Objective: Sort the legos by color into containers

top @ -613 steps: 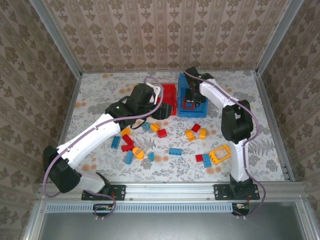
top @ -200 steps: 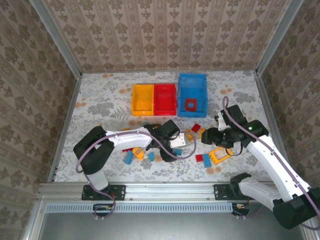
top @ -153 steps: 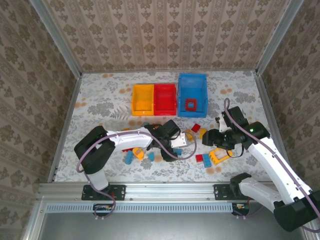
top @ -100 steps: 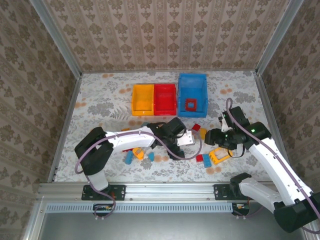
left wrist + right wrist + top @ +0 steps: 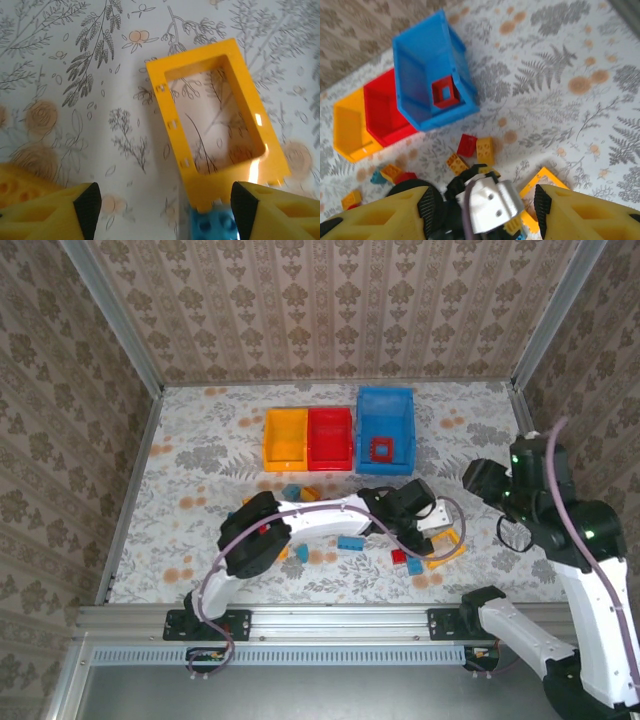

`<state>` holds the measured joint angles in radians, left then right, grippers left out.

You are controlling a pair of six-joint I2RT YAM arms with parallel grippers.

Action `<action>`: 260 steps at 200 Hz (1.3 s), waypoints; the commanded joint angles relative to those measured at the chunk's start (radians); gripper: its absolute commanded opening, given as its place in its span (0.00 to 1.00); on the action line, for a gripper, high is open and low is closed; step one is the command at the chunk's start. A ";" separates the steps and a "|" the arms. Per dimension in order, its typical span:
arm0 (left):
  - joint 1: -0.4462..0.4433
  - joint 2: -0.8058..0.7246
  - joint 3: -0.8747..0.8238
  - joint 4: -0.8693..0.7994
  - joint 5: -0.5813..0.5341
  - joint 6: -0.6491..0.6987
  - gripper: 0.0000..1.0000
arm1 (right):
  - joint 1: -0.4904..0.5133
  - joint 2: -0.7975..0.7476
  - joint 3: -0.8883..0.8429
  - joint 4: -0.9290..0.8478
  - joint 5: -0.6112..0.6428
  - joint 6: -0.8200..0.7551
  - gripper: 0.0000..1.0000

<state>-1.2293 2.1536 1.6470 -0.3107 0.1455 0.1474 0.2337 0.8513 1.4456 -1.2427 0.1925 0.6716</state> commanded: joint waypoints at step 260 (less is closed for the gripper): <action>0.156 -0.105 0.169 -0.066 -0.285 -0.365 0.00 | -0.006 0.012 0.007 -0.034 -0.006 -0.108 0.56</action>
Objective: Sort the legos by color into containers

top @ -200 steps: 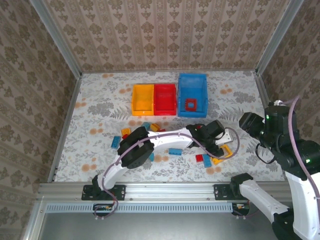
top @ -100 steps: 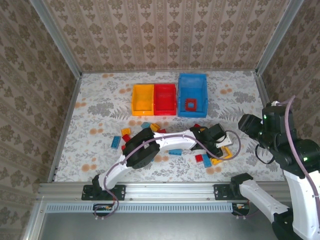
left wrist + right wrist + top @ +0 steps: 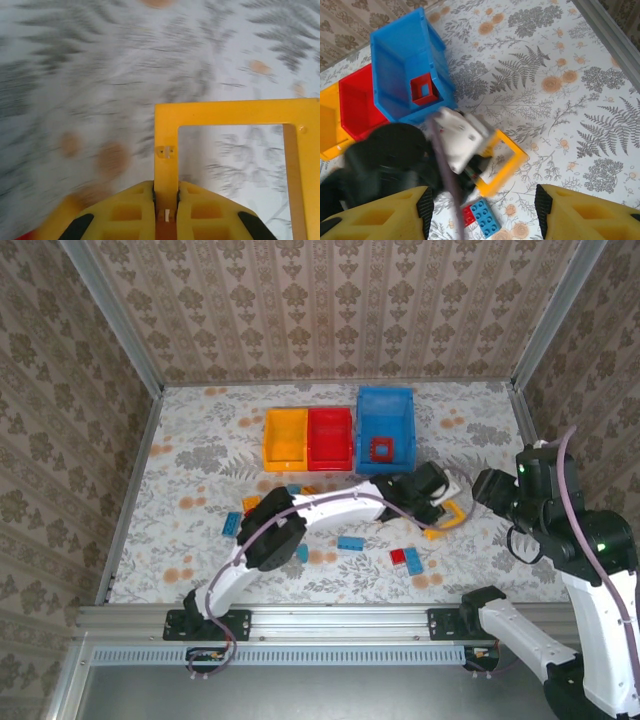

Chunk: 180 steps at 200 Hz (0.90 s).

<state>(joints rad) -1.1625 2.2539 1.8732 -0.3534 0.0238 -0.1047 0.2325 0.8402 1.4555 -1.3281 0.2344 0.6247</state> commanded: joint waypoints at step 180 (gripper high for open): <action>0.528 0.160 0.500 -0.580 -0.365 -0.404 0.00 | 0.147 0.640 0.079 0.463 -0.386 -0.092 0.51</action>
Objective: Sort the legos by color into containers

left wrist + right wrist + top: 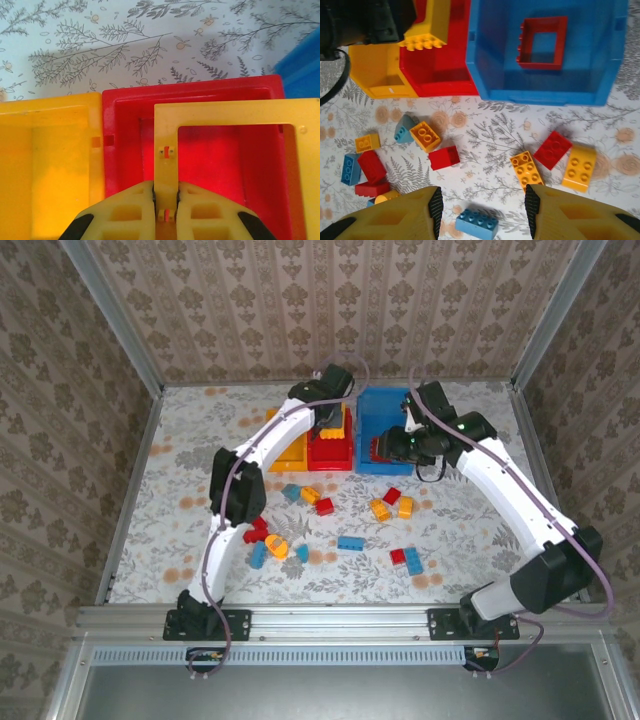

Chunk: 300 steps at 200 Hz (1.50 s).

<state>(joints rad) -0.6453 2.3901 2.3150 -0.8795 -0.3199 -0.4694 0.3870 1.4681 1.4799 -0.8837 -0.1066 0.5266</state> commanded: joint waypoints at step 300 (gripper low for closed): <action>0.001 -0.429 -0.353 0.014 0.071 -0.231 0.42 | 0.016 -0.071 -0.073 0.072 -0.105 -0.159 0.56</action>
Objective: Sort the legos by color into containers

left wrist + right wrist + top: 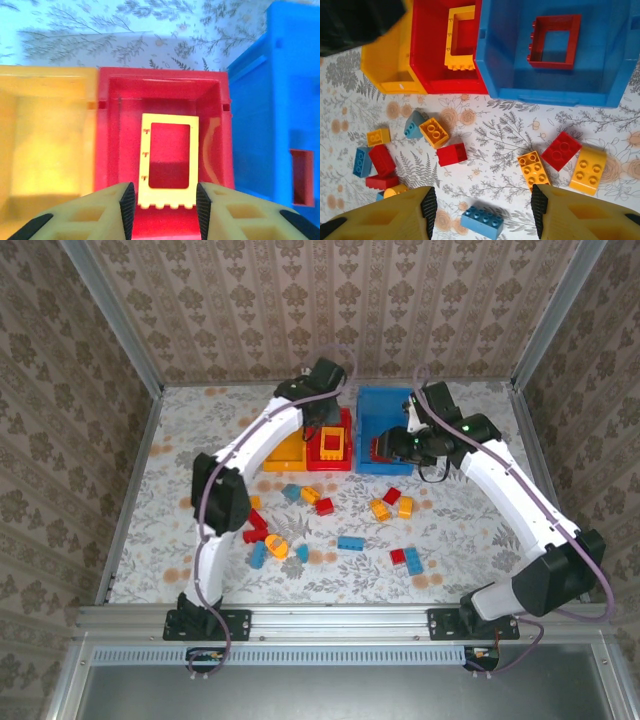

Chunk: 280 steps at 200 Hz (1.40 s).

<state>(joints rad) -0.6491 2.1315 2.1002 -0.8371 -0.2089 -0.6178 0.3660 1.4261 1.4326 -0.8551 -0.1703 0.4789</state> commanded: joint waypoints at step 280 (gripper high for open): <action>0.453 -0.615 -1.187 -0.040 0.195 0.259 0.75 | 0.412 0.218 -0.068 0.324 -0.271 -0.168 0.70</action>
<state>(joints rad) -0.2119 1.4696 0.8764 -0.9104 -0.0422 -0.4282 0.7753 1.6321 1.3399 -0.5266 -0.4347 0.2955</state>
